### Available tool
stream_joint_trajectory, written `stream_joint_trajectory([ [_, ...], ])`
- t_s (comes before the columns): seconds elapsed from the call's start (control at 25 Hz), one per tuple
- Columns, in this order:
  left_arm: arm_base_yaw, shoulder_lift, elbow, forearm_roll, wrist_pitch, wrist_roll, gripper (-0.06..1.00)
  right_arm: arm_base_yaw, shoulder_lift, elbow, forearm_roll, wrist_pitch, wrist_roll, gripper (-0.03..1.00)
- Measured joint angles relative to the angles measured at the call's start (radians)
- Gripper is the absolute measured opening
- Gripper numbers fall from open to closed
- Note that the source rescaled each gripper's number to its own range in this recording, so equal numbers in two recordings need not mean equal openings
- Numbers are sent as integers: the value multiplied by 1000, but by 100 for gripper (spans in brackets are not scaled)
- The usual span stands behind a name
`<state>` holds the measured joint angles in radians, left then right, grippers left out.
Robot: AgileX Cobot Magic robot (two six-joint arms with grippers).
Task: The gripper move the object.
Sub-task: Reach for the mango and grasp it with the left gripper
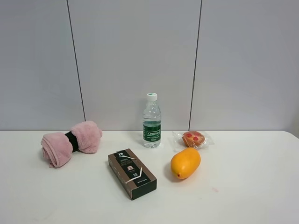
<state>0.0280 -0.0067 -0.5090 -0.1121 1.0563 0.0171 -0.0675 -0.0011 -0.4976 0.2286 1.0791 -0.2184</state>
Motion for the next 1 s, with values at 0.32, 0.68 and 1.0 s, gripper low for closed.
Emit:
stream_joint_trajectory([
  [0.32,0,0,0,0,0,0,0,0,0,0,0,0,0,100],
  [0.68,0,0,0,0,0,0,0,0,0,0,0,0,0,100],
  [1.0,0,0,0,0,0,0,0,0,0,0,0,0,0,100],
])
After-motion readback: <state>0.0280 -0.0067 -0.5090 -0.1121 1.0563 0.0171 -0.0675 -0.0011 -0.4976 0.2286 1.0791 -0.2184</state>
